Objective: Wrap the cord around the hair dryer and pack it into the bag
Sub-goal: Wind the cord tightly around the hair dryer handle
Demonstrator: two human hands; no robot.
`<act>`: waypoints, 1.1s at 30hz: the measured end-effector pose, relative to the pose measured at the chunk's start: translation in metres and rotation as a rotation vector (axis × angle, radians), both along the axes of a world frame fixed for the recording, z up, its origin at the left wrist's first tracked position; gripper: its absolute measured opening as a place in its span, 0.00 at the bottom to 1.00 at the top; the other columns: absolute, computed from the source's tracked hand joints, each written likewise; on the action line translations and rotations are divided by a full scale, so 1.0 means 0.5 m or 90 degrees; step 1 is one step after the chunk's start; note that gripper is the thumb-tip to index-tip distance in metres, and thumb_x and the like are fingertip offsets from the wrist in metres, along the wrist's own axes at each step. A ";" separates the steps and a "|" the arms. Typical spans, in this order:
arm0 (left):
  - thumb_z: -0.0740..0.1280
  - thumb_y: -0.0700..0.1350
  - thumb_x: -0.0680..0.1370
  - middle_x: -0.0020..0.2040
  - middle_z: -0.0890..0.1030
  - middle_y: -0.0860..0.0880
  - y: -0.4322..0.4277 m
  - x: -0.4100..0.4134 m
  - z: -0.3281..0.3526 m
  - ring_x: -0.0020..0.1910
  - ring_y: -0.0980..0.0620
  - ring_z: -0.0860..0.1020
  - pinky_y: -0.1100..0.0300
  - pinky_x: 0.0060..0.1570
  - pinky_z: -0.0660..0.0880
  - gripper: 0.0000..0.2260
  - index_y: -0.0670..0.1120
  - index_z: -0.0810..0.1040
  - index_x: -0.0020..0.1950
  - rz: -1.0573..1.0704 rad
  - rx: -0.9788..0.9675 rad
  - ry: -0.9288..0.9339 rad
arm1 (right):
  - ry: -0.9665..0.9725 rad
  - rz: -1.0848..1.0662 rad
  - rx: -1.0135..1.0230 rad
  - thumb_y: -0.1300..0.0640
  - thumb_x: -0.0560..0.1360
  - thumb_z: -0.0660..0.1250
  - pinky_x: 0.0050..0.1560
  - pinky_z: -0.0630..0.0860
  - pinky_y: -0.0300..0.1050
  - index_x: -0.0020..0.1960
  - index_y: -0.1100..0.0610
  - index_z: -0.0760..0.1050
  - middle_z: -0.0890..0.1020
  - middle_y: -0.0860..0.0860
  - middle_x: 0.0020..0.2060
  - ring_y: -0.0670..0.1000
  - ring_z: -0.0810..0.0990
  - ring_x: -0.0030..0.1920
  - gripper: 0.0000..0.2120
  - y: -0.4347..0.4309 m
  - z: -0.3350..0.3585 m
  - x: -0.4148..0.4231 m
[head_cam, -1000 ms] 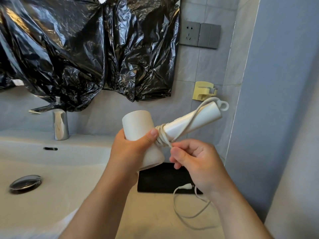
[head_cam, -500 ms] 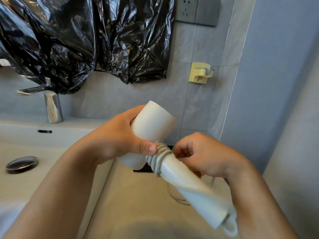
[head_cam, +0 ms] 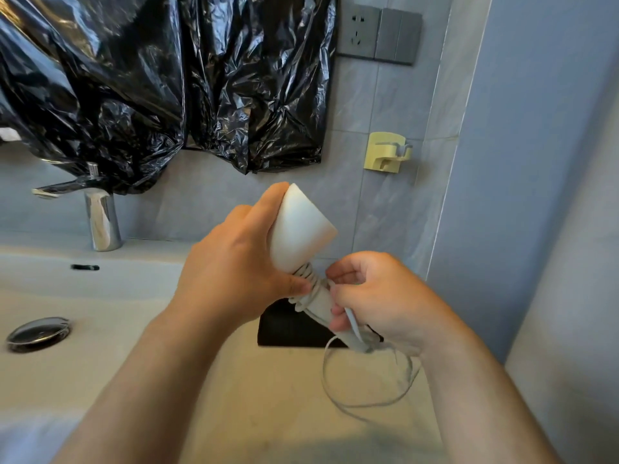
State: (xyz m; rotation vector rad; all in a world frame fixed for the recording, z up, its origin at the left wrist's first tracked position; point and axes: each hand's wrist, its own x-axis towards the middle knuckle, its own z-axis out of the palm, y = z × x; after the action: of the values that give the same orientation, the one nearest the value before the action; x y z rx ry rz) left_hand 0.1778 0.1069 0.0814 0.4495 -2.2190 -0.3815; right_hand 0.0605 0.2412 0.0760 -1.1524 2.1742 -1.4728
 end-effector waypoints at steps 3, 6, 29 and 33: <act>0.82 0.55 0.58 0.55 0.73 0.56 -0.001 -0.006 -0.007 0.56 0.48 0.74 0.49 0.50 0.74 0.50 0.68 0.56 0.72 -0.010 0.040 0.088 | 0.025 -0.066 -0.066 0.64 0.75 0.63 0.34 0.76 0.44 0.56 0.52 0.76 0.80 0.49 0.27 0.47 0.79 0.24 0.12 -0.017 -0.010 -0.001; 0.82 0.56 0.59 0.54 0.71 0.57 -0.002 -0.012 -0.010 0.56 0.49 0.74 0.49 0.49 0.74 0.52 0.66 0.54 0.74 0.000 0.029 0.148 | -0.029 -0.099 -0.189 0.63 0.74 0.65 0.30 0.68 0.40 0.52 0.52 0.79 0.75 0.47 0.21 0.45 0.70 0.22 0.10 -0.026 -0.010 0.003; 0.81 0.53 0.57 0.50 0.81 0.52 -0.034 -0.033 -0.019 0.47 0.51 0.80 0.42 0.45 0.82 0.33 0.59 0.73 0.60 -0.177 0.385 0.487 | 0.117 -0.003 -0.346 0.63 0.75 0.68 0.41 0.80 0.39 0.43 0.52 0.78 0.85 0.49 0.36 0.46 0.83 0.34 0.06 -0.030 -0.010 0.052; 0.80 0.52 0.59 0.51 0.82 0.49 -0.037 -0.032 -0.013 0.49 0.48 0.82 0.45 0.45 0.82 0.31 0.56 0.75 0.60 -0.222 0.464 0.475 | 0.190 0.007 -0.228 0.54 0.76 0.67 0.39 0.75 0.35 0.36 0.50 0.78 0.83 0.47 0.32 0.42 0.80 0.33 0.10 -0.025 -0.014 0.036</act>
State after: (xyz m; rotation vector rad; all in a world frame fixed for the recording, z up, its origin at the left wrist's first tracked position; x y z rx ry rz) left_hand 0.1615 0.0882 0.0751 0.2209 -1.3654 -1.3253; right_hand 0.0783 0.2286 0.0690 -1.5904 2.1318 -1.8400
